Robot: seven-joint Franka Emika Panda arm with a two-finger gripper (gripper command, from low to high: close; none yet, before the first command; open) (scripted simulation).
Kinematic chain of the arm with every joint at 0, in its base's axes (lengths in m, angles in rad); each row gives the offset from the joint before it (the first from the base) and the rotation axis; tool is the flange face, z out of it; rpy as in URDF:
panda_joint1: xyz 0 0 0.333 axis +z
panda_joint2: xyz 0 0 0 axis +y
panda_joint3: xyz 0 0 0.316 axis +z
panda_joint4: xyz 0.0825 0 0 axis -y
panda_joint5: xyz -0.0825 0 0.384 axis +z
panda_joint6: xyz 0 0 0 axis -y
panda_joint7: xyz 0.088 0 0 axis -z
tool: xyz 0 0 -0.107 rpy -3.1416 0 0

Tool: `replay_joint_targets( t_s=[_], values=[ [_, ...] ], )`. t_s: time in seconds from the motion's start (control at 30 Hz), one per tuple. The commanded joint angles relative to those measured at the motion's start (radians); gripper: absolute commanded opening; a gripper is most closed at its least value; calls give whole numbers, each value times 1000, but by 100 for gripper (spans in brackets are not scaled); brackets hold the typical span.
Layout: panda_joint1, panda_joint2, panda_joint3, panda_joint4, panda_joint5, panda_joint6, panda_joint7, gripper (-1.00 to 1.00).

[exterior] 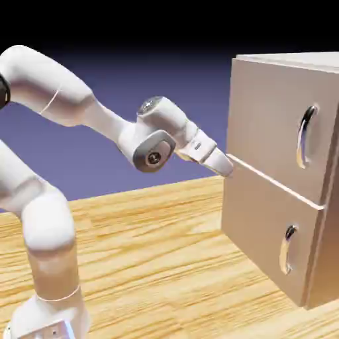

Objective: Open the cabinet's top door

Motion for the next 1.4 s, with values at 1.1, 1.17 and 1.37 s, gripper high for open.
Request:
replay_joint_targets(
  t_s=[1.1, 1.17, 1.37],
  values=[
    [567, -240, -635, 306, -1479, -61, 1016, 0],
    [600, -254, -673, 324, -1566, -64, 1075, 0],
    [700, -296, -785, 378, -1827, -75, 1255, 0]
  ],
)
